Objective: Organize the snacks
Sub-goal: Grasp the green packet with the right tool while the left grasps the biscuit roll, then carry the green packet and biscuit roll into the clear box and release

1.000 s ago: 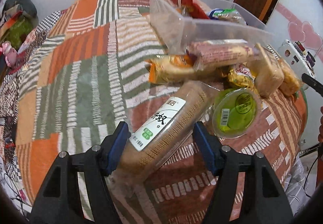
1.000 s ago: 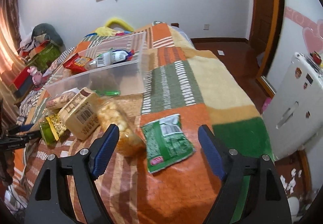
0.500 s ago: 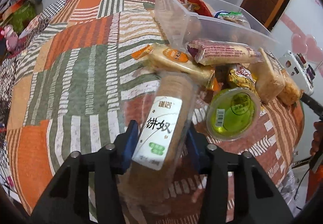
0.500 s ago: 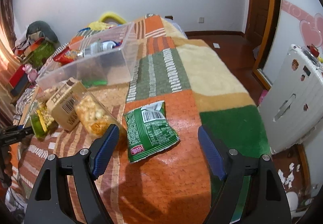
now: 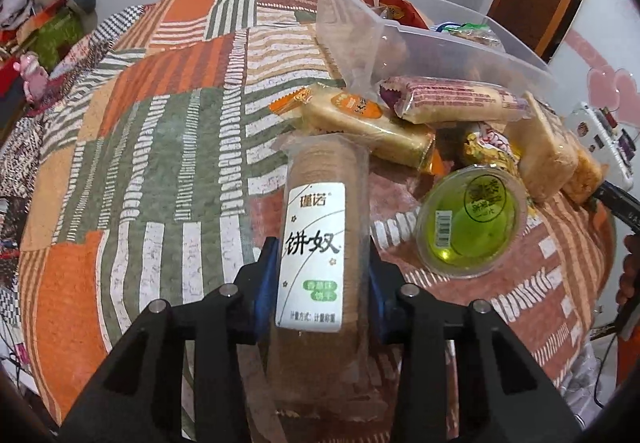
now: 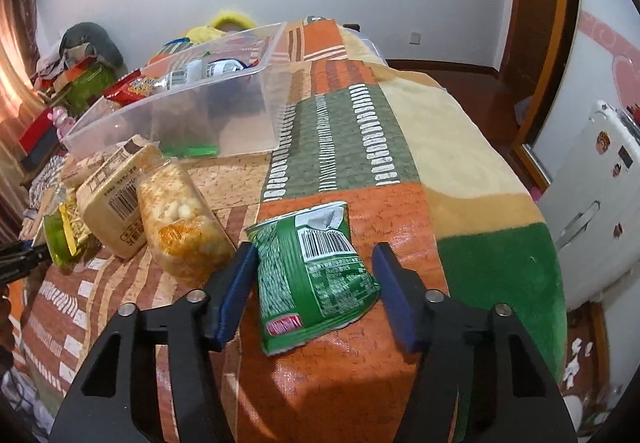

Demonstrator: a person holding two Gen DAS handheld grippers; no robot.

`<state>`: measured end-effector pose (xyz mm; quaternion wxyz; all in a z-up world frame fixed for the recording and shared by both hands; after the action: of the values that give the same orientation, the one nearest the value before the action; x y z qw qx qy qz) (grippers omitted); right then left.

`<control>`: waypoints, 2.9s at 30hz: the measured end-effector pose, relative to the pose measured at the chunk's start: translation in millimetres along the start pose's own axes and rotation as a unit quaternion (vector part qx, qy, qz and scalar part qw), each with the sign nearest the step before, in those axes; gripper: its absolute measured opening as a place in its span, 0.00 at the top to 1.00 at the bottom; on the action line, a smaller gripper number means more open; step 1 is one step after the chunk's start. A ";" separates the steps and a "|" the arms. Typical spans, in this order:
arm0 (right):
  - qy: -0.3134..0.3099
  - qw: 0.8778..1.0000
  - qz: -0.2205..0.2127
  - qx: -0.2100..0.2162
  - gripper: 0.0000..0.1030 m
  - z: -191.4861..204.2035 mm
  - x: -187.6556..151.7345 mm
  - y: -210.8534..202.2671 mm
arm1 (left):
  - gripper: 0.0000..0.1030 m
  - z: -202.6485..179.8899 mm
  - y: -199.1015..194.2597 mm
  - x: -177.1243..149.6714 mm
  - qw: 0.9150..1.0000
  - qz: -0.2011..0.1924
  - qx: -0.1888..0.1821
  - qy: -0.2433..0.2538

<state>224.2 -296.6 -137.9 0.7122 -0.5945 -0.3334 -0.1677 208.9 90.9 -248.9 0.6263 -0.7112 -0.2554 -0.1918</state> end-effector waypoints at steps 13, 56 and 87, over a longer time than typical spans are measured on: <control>0.014 0.999 -0.022 0.021 0.65 3.9 12.4 -11.0 | 0.65 -1.1 -40.2 11.5 1.000 -0.030 -0.003 -0.003; -0.076 0.990 -0.095 0.068 0.64 71.4 127.0 23.5 | 0.64 -112.9 3.1 189.5 0.991 -0.099 -0.073 0.056; -0.085 0.992 -0.071 0.065 0.33 65.3 120.6 13.5 | 0.48 -103.6 0.3 178.7 0.991 -0.099 -0.055 0.066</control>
<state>301.8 -211.9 -61.8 0.7050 -0.5335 -0.4443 -0.1446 356.2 10.4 -128.6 0.5793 -0.7019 -0.2715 -0.3129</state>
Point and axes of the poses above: each gripper's, at about its wrist camera, not at the fingertips, and y roughly the way its jaws point, z to its left, x to its top, the point moved 4 cm from there along y, roughly the way its jaws point, and after that the axes turned 4 degrees about -z, right-handed, at the moved point
